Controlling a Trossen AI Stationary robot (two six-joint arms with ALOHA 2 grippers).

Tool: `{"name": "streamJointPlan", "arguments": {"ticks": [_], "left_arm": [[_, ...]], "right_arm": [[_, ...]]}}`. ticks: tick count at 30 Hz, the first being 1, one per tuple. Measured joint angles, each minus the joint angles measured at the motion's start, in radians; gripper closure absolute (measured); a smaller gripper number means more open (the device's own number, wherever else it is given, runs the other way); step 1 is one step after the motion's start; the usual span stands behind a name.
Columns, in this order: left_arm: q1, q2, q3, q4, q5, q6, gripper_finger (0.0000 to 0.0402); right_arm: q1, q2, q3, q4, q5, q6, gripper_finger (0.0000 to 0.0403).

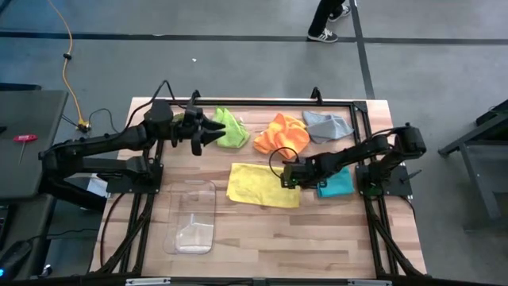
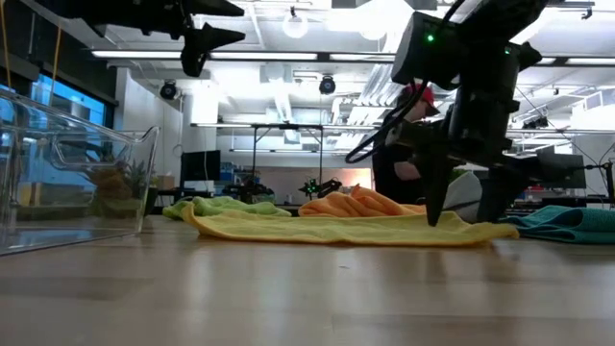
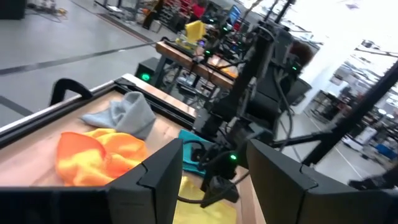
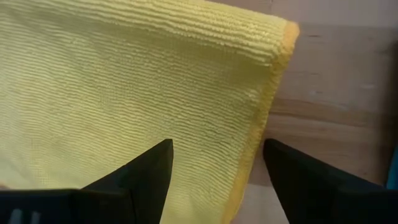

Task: Fold microfiber towels
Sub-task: Fold the yellow towel

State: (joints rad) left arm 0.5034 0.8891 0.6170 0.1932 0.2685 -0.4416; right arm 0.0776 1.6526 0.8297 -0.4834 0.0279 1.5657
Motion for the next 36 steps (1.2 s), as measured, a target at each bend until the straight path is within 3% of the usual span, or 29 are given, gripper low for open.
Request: {"name": "streamJointPlan", "arguments": {"ticks": [6,16,23,27,31,36], "left_arm": [[0.000,0.000,0.000,0.000,-0.023,-0.001,0.0234],[0.000,0.000,0.000,-0.001,-0.038,-0.029,0.0234],[0.000,0.001,0.000,-0.001,-0.049,-0.040,0.0234],[0.000,0.001,0.000,-0.001,-0.048,-0.046,0.0234],[-0.001,0.001,0.000,-0.004,-0.048,-0.045,0.0234],[-0.001,0.001,0.000,-0.010,-0.048,-0.030,0.0234]], "right_arm": [[0.000,0.022,-0.003,-0.003,0.028,-0.015,0.0205],[0.004,0.040,-0.005,-0.021,0.108,-0.080,0.0388],[-0.004,0.017,-0.007,-0.058,0.145,-0.177,0.0400],[-0.012,-0.057,-0.019,-0.208,0.230,-0.179,0.0402],[-0.021,-0.151,-0.011,-0.283,0.230,-0.191,0.0402],[-0.039,-0.233,-0.010,-0.213,0.204,-0.205,0.0402]]}}
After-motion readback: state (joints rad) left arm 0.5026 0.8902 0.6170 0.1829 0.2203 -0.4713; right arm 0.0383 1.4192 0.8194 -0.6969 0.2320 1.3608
